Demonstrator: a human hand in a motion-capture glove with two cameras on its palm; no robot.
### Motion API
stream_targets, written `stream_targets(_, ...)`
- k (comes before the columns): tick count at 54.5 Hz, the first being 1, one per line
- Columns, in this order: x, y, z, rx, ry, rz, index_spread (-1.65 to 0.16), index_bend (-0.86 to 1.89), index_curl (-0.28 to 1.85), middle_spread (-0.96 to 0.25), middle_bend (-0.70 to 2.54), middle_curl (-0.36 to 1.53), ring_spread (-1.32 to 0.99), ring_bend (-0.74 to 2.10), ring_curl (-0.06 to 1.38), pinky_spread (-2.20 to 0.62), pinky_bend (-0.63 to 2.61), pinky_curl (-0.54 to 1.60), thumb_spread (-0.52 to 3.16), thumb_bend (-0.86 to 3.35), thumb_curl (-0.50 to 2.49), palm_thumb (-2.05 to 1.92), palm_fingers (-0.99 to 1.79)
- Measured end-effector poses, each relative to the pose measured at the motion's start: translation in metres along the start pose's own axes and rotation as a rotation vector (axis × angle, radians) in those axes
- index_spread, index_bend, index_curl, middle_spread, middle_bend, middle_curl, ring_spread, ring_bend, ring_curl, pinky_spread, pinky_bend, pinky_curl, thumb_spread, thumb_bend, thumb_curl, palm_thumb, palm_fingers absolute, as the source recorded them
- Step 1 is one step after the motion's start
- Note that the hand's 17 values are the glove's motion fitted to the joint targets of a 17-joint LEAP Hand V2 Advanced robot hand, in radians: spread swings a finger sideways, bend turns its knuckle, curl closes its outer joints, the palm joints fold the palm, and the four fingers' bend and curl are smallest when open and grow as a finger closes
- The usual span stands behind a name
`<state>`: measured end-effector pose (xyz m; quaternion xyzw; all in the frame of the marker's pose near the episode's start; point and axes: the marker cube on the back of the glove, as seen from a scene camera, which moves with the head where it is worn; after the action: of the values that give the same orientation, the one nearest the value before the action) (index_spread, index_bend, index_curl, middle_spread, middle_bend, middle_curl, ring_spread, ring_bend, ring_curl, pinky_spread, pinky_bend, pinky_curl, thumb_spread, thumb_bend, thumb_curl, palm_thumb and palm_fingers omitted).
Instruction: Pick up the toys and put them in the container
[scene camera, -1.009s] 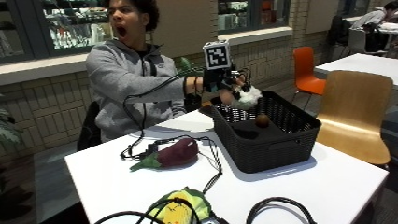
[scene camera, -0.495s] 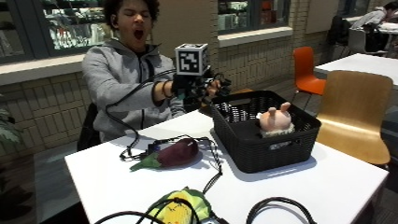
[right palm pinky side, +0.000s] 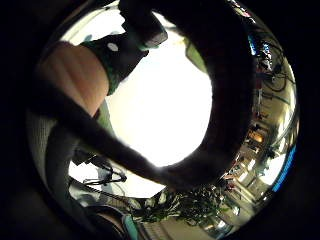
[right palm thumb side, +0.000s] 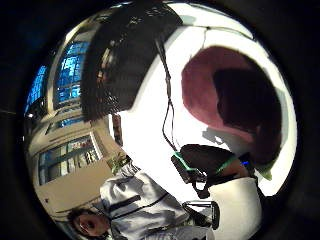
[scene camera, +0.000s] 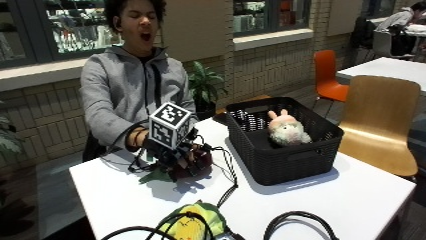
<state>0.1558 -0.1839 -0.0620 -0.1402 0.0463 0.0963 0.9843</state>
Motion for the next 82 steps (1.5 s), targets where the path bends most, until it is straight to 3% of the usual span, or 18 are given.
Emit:
stream_targets(7, -0.004, -0.007, 0.031, 0.007, 0.023, -0.004, -0.26, 0.01, 0.11, 0.07, 0.16, 0.36, -0.03, 0.32, 0.34, 0.08, 1.1, 0.36, 1.22, -0.02, 0.37, 0.15, -0.22)
stream_targets(13, -0.009, -0.015, 0.035, 0.197, 0.038, 0.01, -0.27, 0.01, 0.08, 0.07, 0.16, 0.35, -0.04, 0.41, 0.36, 0.05, 1.22, 0.39, 1.28, 0.03, 0.37, 0.23, -0.11)
stream_targets(18, -0.014, -0.02, 0.032, 0.275, 0.033, 0.023, -0.29, -0.01, 0.03, 0.02, 0.24, 0.36, -0.14, 0.87, 0.45, -0.14, 1.3, 0.39, 1.39, 0.11, 0.39, 0.37, 0.45)
stream_targets(24, -0.018, -0.022, 0.021, 0.382, 0.094, 0.025, -0.3, 0.06, 0.01, -0.04, 0.36, 0.43, -0.21, 1.12, 0.54, -0.27, 1.34, 0.42, 1.51, 0.21, 0.42, 0.51, 0.66)
stream_targets(38, -0.045, -0.014, -0.055, 0.522, 0.055, -0.023, -0.29, 0.16, 0.04, -0.14, 0.45, 0.54, -0.28, 1.23, 0.61, -0.35, 1.42, 0.48, 1.4, 0.27, 0.55, 0.71, 0.69)
stream_targets(46, -0.113, -0.022, -0.105, 0.569, 0.176, -0.18, -0.29, 0.17, 0.07, -0.18, 0.46, 0.6, -0.31, 1.23, 0.61, -0.36, 1.43, 0.5, 1.3, 0.25, 0.62, 0.75, 0.68)
stream_targets(59, -0.194, -0.091, -0.157, 0.479, 0.398, -0.384, -0.29, 0.18, 0.12, -0.22, 0.46, 0.69, -0.33, 1.25, 0.62, -0.37, 1.44, 0.51, 1.21, 0.22, 0.7, 0.77, 0.67)
stream_targets(64, -0.228, -0.12, -0.157, 0.471, 0.328, -0.295, -0.29, 0.18, 0.13, -0.24, 0.45, 0.73, -0.33, 1.25, 0.62, -0.37, 1.44, 0.52, 1.19, 0.21, 0.72, 0.77, 0.66)
stream_targets(69, -0.244, -0.143, -0.152, 0.467, 0.278, -0.188, -0.29, 0.17, 0.14, -0.25, 0.44, 0.76, -0.33, 1.27, 0.63, -0.37, 1.46, 0.52, 1.17, 0.2, 0.75, 0.78, 0.65)
stream_targets(74, -0.234, -0.156, -0.141, 0.423, 0.445, -0.276, -0.3, 0.16, 0.16, -0.27, 0.43, 0.8, -0.33, 1.28, 0.63, -0.37, 1.47, 0.53, 1.16, 0.2, 0.77, 0.78, 0.63)
stream_targets(77, -0.218, -0.161, -0.137, 0.326, 0.557, -0.301, -0.29, 0.09, 0.14, -0.27, 0.42, 0.81, -0.33, 1.29, 0.64, -0.37, 1.49, 0.53, 1.23, 0.19, 0.75, 0.74, 0.53)
stream_targets(80, -0.219, -0.161, -0.131, 0.2, 0.512, -0.268, -0.29, 0.05, 0.13, -0.26, 0.44, 0.83, -0.31, 1.28, 0.64, -0.36, 1.48, 0.54, 1.34, 0.18, 0.7, 0.67, 0.41)
stream_targets(81, -0.22, -0.16, -0.129, 0.174, 0.477, -0.255, -0.28, -0.04, 0.11, -0.21, 0.34, 0.78, -0.28, 1.07, 0.58, -0.31, 1.47, 0.53, 1.32, 0.06, 0.63, 0.48, -0.16)
stream_targets(82, -0.218, -0.159, -0.129, 0.163, 0.456, -0.245, -0.27, 0.0, 0.14, -0.17, 0.31, 0.78, -0.24, 0.99, 0.61, -0.27, 1.5, 0.57, 1.3, -0.01, 0.6, 0.38, -0.36)
